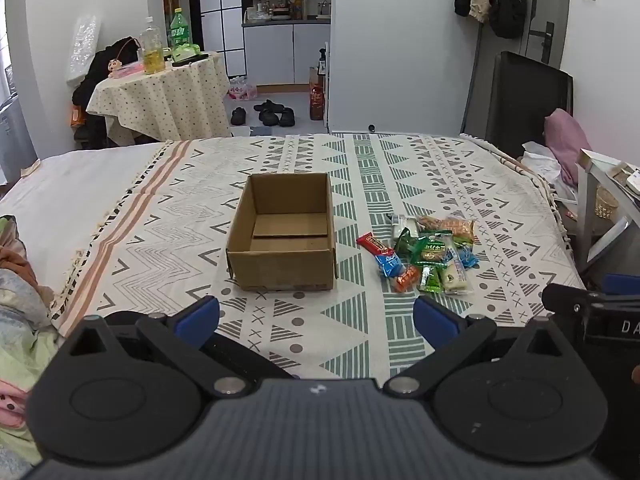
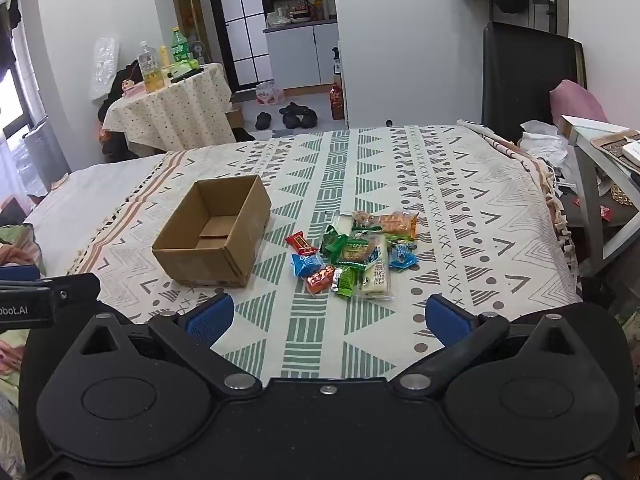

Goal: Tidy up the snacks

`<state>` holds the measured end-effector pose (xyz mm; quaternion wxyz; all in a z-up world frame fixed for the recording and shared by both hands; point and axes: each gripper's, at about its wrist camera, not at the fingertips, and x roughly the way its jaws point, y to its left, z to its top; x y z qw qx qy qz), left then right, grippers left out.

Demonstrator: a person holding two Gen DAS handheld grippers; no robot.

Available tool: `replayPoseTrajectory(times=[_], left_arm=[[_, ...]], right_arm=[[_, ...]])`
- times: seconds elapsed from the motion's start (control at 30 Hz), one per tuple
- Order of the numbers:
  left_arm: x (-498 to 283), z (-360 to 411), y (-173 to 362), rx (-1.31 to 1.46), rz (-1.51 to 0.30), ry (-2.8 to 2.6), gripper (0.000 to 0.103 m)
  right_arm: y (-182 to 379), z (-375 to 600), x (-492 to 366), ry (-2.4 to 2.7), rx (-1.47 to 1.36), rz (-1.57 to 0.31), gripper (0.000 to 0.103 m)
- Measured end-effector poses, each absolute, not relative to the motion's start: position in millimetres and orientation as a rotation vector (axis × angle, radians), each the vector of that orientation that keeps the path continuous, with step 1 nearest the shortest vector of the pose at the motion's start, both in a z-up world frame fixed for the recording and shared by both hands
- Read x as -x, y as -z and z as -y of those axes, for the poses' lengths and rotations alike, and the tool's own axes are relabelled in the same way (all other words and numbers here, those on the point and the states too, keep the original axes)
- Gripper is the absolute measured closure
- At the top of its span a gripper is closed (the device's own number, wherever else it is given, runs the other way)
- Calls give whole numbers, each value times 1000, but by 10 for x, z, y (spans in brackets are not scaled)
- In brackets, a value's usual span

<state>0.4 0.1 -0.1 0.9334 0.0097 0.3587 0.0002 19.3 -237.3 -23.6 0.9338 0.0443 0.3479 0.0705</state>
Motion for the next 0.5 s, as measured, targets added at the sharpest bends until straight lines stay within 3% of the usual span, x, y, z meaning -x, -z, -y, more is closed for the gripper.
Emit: replayPoseTrajectory(times=[0.5], left_arm=[[-7, 48, 27, -12, -737, 73, 0]], right_arm=[[259, 2377, -192, -125, -73, -725, 0]])
